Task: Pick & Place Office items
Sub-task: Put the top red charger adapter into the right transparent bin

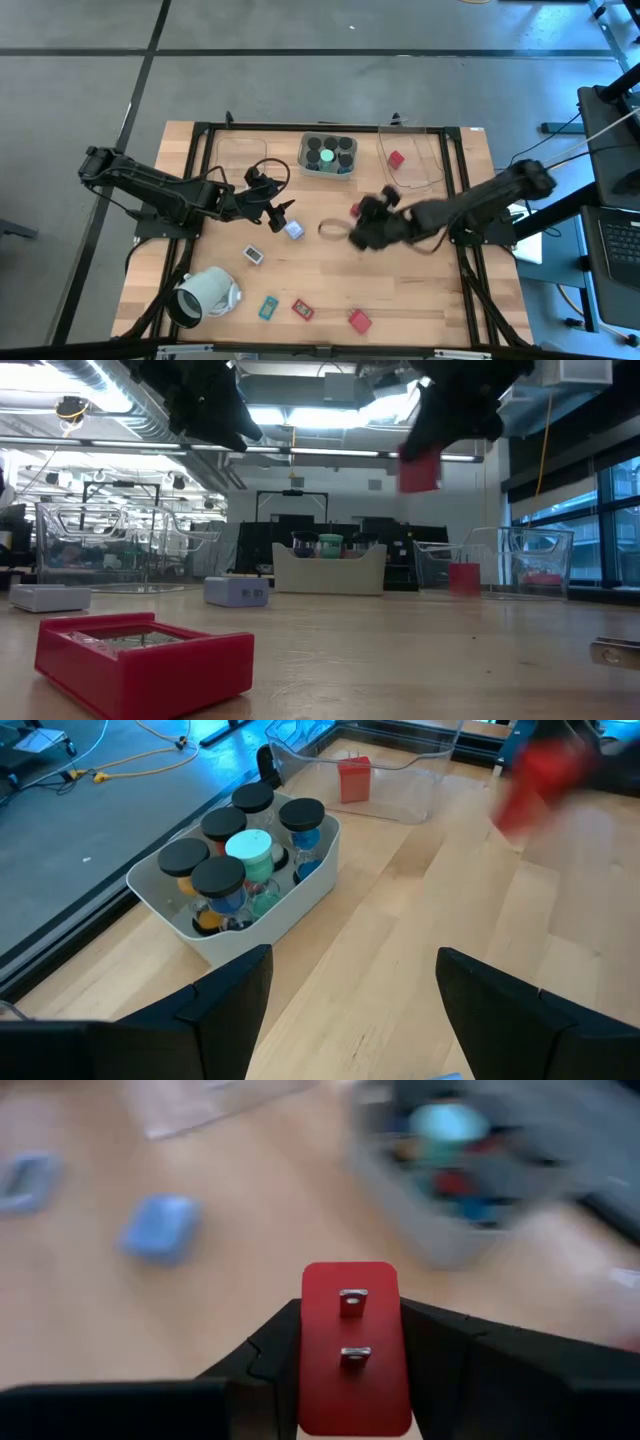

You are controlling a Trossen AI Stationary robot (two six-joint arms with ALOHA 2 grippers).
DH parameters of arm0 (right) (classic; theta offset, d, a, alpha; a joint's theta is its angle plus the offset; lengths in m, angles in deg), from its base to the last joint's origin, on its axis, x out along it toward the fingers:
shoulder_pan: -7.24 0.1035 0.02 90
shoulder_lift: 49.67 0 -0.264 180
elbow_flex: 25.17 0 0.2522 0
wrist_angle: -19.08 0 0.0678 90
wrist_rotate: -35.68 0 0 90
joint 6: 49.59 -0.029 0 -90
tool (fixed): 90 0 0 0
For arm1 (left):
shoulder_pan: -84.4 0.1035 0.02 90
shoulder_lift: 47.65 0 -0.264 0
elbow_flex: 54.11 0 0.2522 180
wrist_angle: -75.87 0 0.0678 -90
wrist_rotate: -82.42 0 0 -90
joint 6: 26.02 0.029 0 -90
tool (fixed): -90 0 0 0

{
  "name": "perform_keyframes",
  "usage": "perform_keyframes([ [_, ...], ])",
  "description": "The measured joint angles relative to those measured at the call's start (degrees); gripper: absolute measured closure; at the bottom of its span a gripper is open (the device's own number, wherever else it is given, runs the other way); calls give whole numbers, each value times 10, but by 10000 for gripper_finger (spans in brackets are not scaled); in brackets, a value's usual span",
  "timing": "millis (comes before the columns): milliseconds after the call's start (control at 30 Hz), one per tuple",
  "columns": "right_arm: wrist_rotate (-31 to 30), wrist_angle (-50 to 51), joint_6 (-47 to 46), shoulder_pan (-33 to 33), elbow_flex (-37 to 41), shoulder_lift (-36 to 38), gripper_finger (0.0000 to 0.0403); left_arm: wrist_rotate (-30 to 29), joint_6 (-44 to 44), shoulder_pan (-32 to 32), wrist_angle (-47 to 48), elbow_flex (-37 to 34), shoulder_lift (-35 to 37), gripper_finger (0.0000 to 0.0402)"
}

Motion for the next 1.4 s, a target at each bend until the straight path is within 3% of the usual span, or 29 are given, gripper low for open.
perform_keyframes([
  [300,-15,213,-51,-151,2,106,281,0,0,0,0,0,0,123],
  [567,-20,234,-25,-309,54,121,281,0,0,0,0,0,0,123],
  [800,10,113,69,-442,123,121,274,0,0,0,0,0,0,123],
  [1033,100,-70,174,-541,195,121,276,0,18,0,0,0,0,123],
  [1400,192,-231,228,-621,271,121,276,-2,21,0,0,0,0,123],
])
